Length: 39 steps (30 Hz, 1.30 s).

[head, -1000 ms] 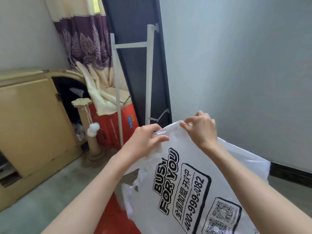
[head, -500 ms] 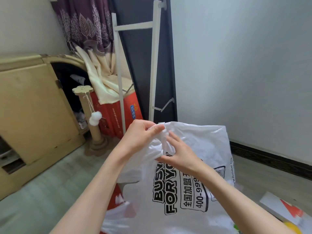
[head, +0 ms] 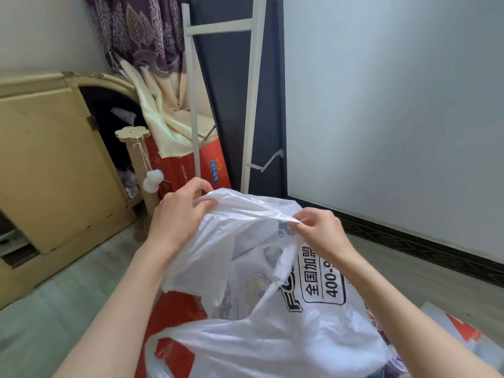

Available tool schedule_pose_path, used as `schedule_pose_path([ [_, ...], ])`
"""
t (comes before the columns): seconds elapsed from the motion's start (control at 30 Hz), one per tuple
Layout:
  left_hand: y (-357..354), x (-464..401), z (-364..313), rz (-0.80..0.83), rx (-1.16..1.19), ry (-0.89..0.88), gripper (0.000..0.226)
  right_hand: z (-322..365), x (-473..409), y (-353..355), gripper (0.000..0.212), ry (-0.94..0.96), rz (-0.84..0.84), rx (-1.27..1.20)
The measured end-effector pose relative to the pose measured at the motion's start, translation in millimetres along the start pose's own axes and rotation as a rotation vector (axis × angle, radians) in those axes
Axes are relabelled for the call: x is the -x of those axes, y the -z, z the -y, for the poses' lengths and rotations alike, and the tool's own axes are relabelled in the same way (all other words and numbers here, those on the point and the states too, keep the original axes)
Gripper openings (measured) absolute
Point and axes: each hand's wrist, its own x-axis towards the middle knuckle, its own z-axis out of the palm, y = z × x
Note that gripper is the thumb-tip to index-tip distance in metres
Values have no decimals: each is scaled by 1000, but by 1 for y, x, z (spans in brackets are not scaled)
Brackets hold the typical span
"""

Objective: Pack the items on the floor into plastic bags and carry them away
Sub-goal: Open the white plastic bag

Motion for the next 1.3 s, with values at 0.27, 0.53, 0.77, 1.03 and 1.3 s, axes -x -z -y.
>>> schedule_pose_path([
  [0.27,-25,7,-9,-116,-309,-600,61,8,6,1,12,-295,455,-727],
  [0.53,-42,9,-13,278,116,-312,14,-1,-2,1,21,-313,413,-740],
  [0.77,-37,4,-9,399,307,-108,17,2,0,-13,28,11,271,-110],
  [1.03,-20,7,7,543,447,25,19,-22,-3,21,12,-193,305,-470],
  [1.3,-32,14,21,460,285,-51,12,-21,-6,10,22,-331,288,-621],
])
